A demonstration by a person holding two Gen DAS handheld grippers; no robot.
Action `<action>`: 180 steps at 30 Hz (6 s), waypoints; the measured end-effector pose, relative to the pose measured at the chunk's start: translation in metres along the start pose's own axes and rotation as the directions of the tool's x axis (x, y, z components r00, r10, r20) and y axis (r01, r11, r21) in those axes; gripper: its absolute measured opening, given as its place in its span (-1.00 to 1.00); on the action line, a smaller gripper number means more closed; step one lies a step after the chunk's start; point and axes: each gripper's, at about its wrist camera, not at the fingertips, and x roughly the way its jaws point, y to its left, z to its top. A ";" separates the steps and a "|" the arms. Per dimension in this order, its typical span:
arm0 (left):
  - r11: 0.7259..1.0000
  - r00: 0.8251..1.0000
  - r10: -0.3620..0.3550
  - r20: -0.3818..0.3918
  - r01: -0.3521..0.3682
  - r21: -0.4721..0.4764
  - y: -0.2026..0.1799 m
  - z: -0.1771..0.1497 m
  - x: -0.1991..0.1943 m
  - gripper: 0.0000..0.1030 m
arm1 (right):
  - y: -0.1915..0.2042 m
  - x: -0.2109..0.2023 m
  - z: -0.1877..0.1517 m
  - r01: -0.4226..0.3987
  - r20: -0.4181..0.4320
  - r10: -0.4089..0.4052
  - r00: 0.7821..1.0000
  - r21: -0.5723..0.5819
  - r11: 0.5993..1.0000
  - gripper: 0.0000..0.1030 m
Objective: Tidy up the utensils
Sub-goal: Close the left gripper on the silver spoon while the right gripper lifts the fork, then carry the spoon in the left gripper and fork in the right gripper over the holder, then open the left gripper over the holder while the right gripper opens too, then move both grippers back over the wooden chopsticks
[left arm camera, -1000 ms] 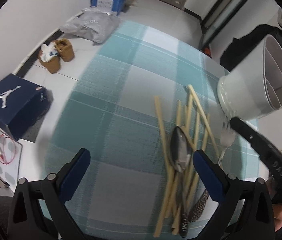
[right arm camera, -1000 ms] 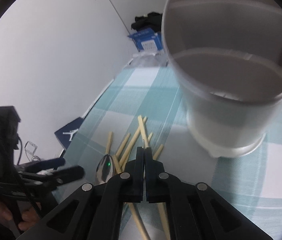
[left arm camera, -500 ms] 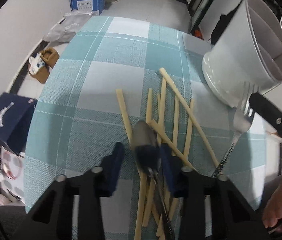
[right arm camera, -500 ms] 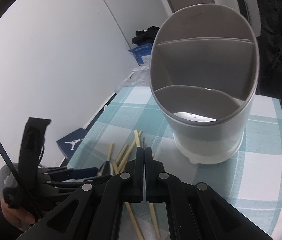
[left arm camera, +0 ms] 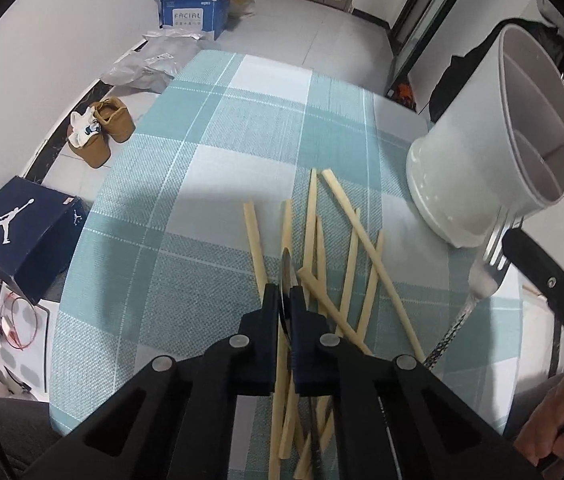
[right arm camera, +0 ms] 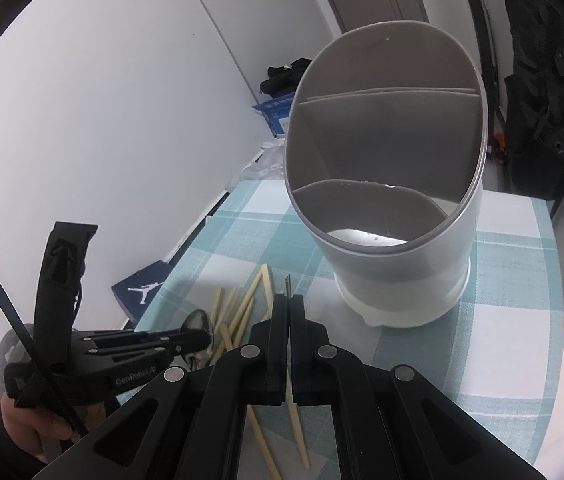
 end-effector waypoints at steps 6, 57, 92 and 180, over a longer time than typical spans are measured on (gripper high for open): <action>1.000 0.998 -0.002 0.058 0.002 -0.005 -0.002 0.001 -0.009 -1.00 | 0.000 -0.006 -0.001 0.005 0.012 -0.005 1.000 -0.001 1.000 -0.98; 0.953 0.604 -0.304 0.736 0.196 0.233 -0.097 0.104 -0.129 -1.00 | -0.022 -0.176 0.156 0.279 0.513 -0.205 0.834 -0.071 0.958 -0.99; 0.886 0.701 -0.424 0.573 0.188 0.425 -0.125 0.111 -0.088 -1.00 | -0.048 -0.111 0.132 0.289 0.530 -0.137 0.837 -0.215 0.933 -0.97; 0.998 0.943 -0.034 0.331 0.047 -0.032 0.026 -0.027 -0.083 0.97 | 0.014 -0.049 -0.031 0.156 0.003 -0.156 0.988 -0.001 0.988 0.62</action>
